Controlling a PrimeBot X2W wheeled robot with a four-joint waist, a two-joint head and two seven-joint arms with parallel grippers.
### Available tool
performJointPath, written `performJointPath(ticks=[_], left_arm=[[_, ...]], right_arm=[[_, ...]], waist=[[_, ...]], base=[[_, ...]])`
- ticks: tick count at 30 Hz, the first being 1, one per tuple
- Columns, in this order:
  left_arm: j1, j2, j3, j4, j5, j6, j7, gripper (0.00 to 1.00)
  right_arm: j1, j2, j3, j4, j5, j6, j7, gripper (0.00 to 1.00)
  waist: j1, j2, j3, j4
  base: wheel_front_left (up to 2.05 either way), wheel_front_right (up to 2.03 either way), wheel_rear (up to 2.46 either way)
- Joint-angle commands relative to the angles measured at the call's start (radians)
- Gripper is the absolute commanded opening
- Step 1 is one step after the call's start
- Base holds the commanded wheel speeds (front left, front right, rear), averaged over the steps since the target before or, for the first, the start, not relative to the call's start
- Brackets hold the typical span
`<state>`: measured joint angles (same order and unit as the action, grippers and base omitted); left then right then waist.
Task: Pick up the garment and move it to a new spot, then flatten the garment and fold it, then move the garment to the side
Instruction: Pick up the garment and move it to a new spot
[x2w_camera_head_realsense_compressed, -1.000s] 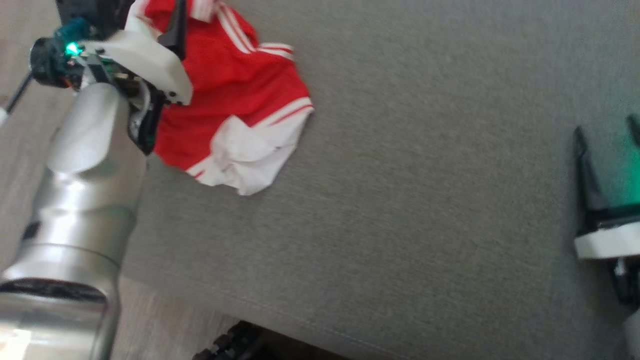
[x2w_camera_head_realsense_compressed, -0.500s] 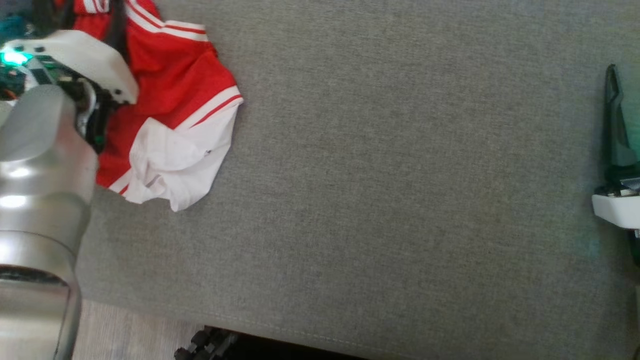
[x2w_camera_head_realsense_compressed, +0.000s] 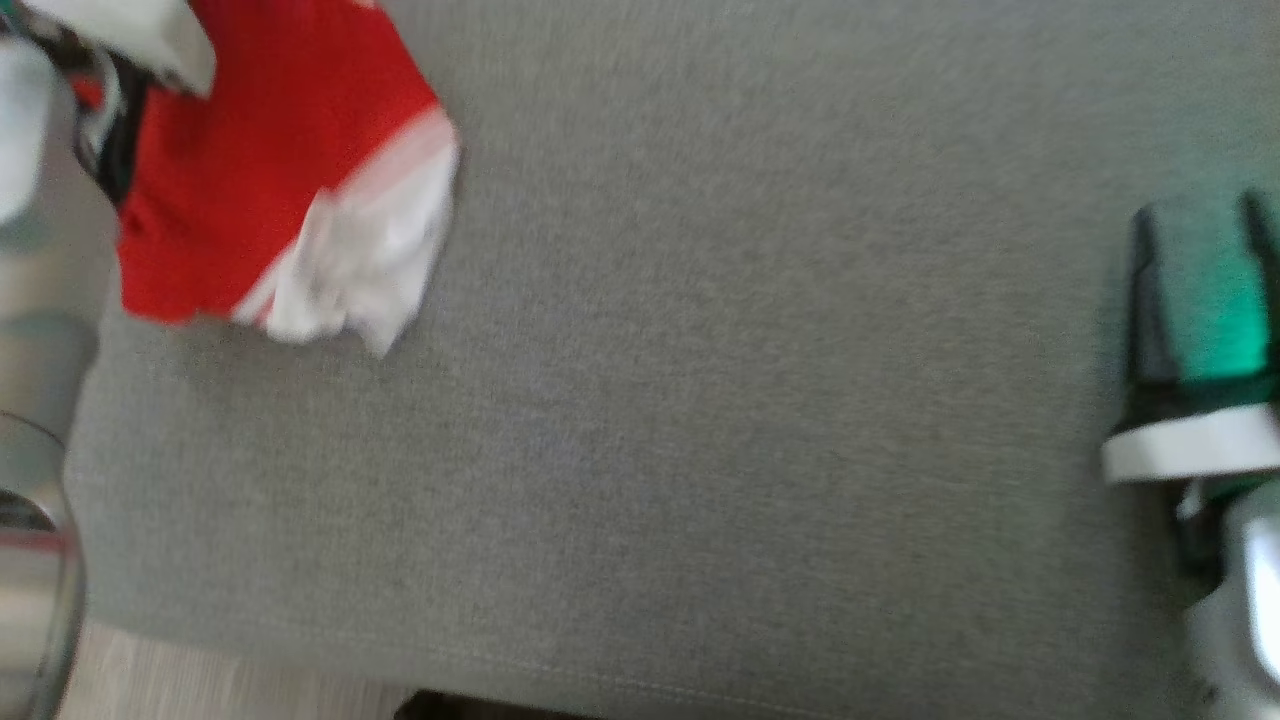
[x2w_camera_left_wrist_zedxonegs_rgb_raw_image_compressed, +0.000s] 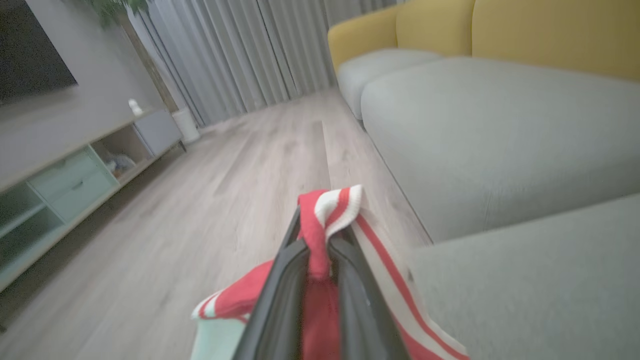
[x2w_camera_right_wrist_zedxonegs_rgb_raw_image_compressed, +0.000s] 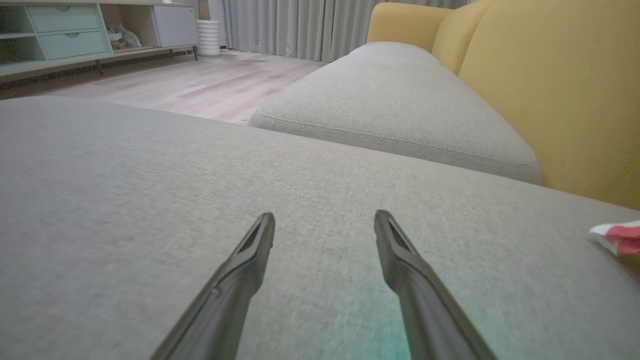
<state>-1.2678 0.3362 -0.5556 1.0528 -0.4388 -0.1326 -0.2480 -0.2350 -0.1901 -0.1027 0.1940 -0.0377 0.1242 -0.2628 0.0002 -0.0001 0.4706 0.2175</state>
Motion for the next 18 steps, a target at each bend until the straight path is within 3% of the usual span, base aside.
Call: performJointPath(ticks=[1,7,12,18], left_arm=[[-0.051,0.070,0.009,-0.040,0.007,0.002,-0.010,0.00],[-0.108,0.099,-0.055,-0.168,0.018,0.002,-0.013,0.00],[-0.160,0.083,-0.069,-0.242,0.032,0.006,-0.013,0.00],[-0.207,0.055,-0.075,-0.265,0.060,0.058,-0.013,0.00]], right_arm=[[0.035,0.013,0.030,-0.012,0.006,0.007,0.001,1.00],[0.065,0.071,0.075,0.016,0.029,0.007,0.001,1.00],[0.101,0.103,0.098,0.011,0.049,0.007,0.001,1.00],[0.127,0.128,0.135,0.000,0.068,0.007,0.001,1.00]], waist=[[-0.0002,0.0001,-0.114,-0.065],[-0.0002,0.0001,-0.295,-0.190],[-0.0002,0.0001,-0.402,-0.301],[-0.0002,0.0001,-0.462,-0.420]], base=[[0.00,0.00,0.00],[0.00,0.00,0.00],[0.00,0.00,0.00],[0.00,0.00,0.00]])
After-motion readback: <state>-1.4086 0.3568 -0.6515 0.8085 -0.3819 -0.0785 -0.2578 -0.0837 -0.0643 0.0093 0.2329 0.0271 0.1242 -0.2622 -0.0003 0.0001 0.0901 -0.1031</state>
